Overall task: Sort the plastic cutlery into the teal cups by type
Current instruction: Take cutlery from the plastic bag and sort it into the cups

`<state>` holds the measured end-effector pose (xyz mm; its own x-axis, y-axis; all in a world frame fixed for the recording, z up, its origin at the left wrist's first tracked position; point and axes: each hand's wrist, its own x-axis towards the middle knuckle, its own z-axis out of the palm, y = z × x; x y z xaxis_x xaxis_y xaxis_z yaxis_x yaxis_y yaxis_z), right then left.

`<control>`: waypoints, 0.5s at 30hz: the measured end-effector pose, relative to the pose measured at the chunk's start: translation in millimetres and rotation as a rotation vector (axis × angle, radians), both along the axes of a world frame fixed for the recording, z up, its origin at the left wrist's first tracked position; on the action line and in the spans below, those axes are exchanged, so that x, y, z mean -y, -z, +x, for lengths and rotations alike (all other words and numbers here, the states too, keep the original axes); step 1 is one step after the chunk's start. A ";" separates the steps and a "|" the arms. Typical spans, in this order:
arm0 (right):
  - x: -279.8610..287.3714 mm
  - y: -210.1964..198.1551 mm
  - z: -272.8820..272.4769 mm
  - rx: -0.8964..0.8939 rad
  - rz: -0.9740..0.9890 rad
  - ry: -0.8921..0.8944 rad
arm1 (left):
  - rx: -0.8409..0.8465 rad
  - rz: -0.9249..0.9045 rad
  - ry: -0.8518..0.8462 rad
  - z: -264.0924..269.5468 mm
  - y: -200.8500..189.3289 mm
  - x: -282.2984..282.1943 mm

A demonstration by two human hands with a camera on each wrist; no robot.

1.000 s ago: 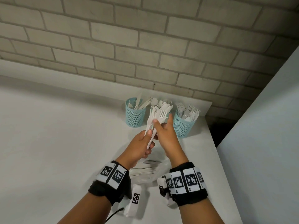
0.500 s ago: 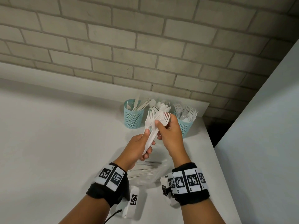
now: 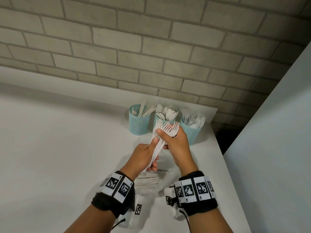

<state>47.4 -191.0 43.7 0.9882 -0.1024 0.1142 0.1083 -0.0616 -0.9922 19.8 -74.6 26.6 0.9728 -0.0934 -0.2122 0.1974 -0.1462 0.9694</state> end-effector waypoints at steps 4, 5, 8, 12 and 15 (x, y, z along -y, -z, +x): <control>-1.6 3.1 2.0 -0.002 0.007 0.078 | -0.015 -0.025 0.008 -1.0 0.4 0.9; -2.1 4.2 2.9 0.000 0.010 0.112 | -0.022 -0.042 0.012 -1.3 0.6 1.5; -2.9 4.9 4.5 -0.005 0.075 0.179 | -0.035 -0.090 0.024 -1.3 1.6 2.0; -0.3 -1.5 4.5 -0.033 0.229 0.172 | 0.010 -0.095 0.021 1.7 2.6 -0.2; -0.6 -7.5 1.6 -0.021 0.301 0.161 | 0.036 -0.086 -0.031 2.5 4.1 0.3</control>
<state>49.1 -190.4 51.1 0.9585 -0.2830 0.0345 0.1000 0.2202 -0.9703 22.3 -74.9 22.5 0.9822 -0.0799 -0.1698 0.1656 -0.0565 0.9846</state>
